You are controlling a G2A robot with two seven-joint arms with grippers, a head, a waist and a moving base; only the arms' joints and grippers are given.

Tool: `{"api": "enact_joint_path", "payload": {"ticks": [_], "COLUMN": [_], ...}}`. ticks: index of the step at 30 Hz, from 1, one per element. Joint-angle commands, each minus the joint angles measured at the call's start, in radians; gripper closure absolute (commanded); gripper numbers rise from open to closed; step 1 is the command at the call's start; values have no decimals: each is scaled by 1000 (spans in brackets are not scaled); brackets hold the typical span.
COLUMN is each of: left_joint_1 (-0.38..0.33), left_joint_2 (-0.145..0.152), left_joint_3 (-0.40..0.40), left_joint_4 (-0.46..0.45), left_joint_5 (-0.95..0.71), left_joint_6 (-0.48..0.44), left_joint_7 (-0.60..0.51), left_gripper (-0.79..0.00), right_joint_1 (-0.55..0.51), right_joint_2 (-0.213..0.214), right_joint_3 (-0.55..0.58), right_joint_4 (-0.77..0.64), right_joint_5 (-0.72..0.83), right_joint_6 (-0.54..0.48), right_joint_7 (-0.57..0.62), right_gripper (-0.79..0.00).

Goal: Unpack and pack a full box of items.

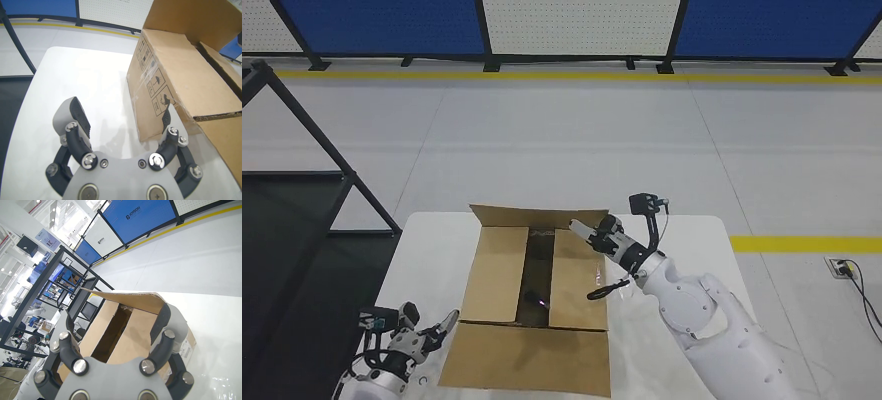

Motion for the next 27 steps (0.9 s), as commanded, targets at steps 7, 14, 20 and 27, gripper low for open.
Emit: {"api": "enact_joint_path", "payload": {"ticks": [7, 14, 20, 27], "left_joint_1": [-16, -27, -13, 6], "left_joint_2": [2, 5, 7, 6], "left_joint_3": [-22, -66, -94, -112], "left_joint_4": [9, 19, 25, 31], "left_joint_5": [-21, -66, -89, -125], "left_joint_6": [19, 41, 59, 67], "left_joint_7": [-6, -4, 5, 13], "left_gripper": [-785, -785, -785, -785], "right_joint_1": [-42, 15, 170, 331], "right_joint_2": [9, -22, -76, -153], "right_joint_3": [21, -6, -47, -118], "right_joint_4": [-23, 19, 207, 472], "right_joint_5": [-28, 64, 264, 393], "right_joint_6": [-20, 17, 84, 174], "right_joint_7": [32, -19, -46, -143], "right_gripper": [-785, -785, -785, -785]}}
